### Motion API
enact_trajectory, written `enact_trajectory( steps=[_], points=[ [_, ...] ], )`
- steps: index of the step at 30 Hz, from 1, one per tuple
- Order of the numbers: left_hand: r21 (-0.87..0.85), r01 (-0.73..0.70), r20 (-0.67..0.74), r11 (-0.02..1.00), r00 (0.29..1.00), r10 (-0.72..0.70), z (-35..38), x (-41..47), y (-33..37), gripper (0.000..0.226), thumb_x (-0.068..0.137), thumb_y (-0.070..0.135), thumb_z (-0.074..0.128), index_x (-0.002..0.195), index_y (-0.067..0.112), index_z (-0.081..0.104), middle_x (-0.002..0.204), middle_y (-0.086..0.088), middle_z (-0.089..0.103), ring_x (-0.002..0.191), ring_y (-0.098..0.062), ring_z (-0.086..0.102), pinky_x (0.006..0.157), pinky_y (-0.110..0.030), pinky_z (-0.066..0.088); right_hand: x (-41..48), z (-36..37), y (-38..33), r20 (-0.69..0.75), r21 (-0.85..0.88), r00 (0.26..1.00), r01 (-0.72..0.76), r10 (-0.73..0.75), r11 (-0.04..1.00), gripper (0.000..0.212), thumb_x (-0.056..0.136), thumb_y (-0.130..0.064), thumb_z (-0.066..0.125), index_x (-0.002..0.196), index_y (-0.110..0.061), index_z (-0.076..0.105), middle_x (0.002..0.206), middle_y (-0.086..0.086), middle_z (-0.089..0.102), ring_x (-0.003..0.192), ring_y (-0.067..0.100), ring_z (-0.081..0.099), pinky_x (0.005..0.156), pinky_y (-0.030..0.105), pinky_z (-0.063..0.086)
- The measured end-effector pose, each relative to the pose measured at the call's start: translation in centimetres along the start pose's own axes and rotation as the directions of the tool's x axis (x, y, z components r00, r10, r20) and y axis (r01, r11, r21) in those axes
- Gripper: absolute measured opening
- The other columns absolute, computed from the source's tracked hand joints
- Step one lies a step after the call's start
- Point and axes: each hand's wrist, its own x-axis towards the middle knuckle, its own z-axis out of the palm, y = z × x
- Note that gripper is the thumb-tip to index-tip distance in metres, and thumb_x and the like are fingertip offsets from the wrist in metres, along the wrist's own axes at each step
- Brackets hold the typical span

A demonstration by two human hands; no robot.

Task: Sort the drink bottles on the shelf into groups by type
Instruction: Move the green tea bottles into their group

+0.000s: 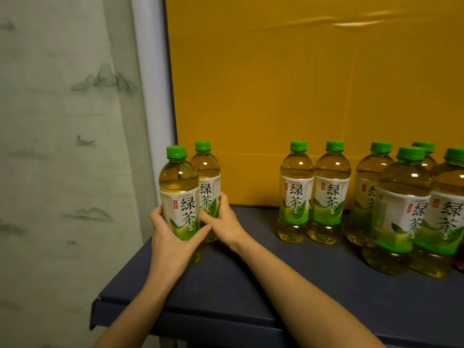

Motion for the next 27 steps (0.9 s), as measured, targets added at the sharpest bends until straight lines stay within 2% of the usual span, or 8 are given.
enact_trajectory(
  steps=[3,5,8,13,18,22,24,27],
  points=[
    [-0.047,0.024,0.011,0.999,1.000,-0.023,-0.5,-0.2,0.0,0.077,0.066,0.018,0.081,0.126,0.015,0.032,0.112,0.004,0.050,0.103,-0.012,0.051,0.081,-0.025,0.043,-0.1,0.4,0.4,-0.078,-0.083,0.996,0.046,-0.053,0.995,0.050,0.083,-0.022,0.066,0.124,-0.016,0.039,0.124,0.002,0.057,0.117,0.016,0.054,0.097,0.039,0.047],
    [-0.059,0.022,0.018,0.998,1.000,-0.021,-0.6,-0.2,0.1,0.075,0.068,0.019,0.080,0.127,0.015,0.033,0.112,0.004,0.051,0.102,-0.012,0.052,0.081,-0.026,0.043,-0.4,0.2,0.1,-0.095,-0.135,0.993,0.057,-0.070,0.989,0.052,0.080,-0.031,0.066,0.121,-0.019,0.039,0.124,0.001,0.056,0.117,0.017,0.053,0.097,0.045,0.046],
    [-0.072,0.040,0.035,0.997,0.999,-0.037,-0.6,-0.2,0.0,0.069,0.068,0.020,0.080,0.123,0.016,0.039,0.112,0.003,0.054,0.102,-0.014,0.054,0.081,-0.028,0.045,-1.4,-0.6,-0.6,-0.096,-0.198,0.991,0.073,-0.094,0.977,0.057,0.078,-0.041,0.066,0.122,-0.019,0.038,0.126,0.001,0.054,0.120,0.018,0.050,0.099,0.046,0.044],
    [-0.185,0.170,0.130,0.968,0.980,-0.147,-0.9,0.0,-0.5,0.057,0.066,0.020,0.080,0.114,0.023,0.050,0.110,0.000,0.062,0.104,-0.020,0.059,0.093,-0.042,0.048,-4.5,-4.6,-2.6,-0.127,-0.231,0.982,0.111,-0.143,0.967,0.057,0.081,-0.036,0.066,0.126,-0.016,0.037,0.128,0.002,0.053,0.121,0.015,0.050,0.101,0.041,0.044],
    [-0.258,0.198,0.187,0.946,0.971,-0.152,-1.2,-0.1,-0.3,0.053,0.069,0.013,0.076,0.115,0.023,0.051,0.103,0.005,0.062,0.102,-0.019,0.058,0.093,-0.042,0.046,-8.4,-10.5,-3.9,-0.177,-0.144,0.968,0.156,-0.180,0.977,0.044,0.082,-0.027,0.065,0.120,-0.021,0.044,0.120,-0.004,0.060,0.113,0.009,0.057,0.099,0.038,0.047],
    [-0.286,0.211,0.208,0.935,0.966,-0.154,-1.1,-0.1,0.0,0.052,0.070,0.009,0.074,0.114,0.023,0.050,0.096,0.012,0.060,0.097,-0.018,0.057,0.090,-0.039,0.044,-10.9,-14.6,-4.1,-0.240,-0.196,0.952,0.146,-0.191,0.970,0.047,0.071,-0.039,0.063,0.113,-0.035,0.043,0.119,-0.011,0.058,0.111,0.001,0.056,0.094,0.026,0.049],
    [-0.291,0.210,0.210,0.933,0.966,-0.151,-1.0,-0.1,0.1,0.052,0.068,0.008,0.075,0.113,0.022,0.052,0.096,0.010,0.061,0.096,-0.018,0.057,0.089,-0.039,0.045,-11.8,-16.1,-3.7,-0.285,-0.253,0.942,0.105,-0.178,0.962,0.050,0.071,-0.040,0.063,0.116,-0.031,0.043,0.118,-0.011,0.058,0.110,0.001,0.057,0.093,0.026,0.050],
    [-0.277,0.202,0.224,0.939,0.964,-0.141,-0.8,-0.2,0.2,0.048,0.068,0.008,0.075,0.110,0.021,0.055,0.098,0.003,0.063,0.097,-0.020,0.059,0.088,-0.040,0.046,-12.4,-17.4,-2.4,-0.347,-0.278,0.925,0.057,-0.155,0.959,0.049,0.080,-0.027,0.065,0.123,-0.022,0.041,0.121,-0.008,0.057,0.113,0.005,0.055,0.096,0.031,0.049]
  ],
)
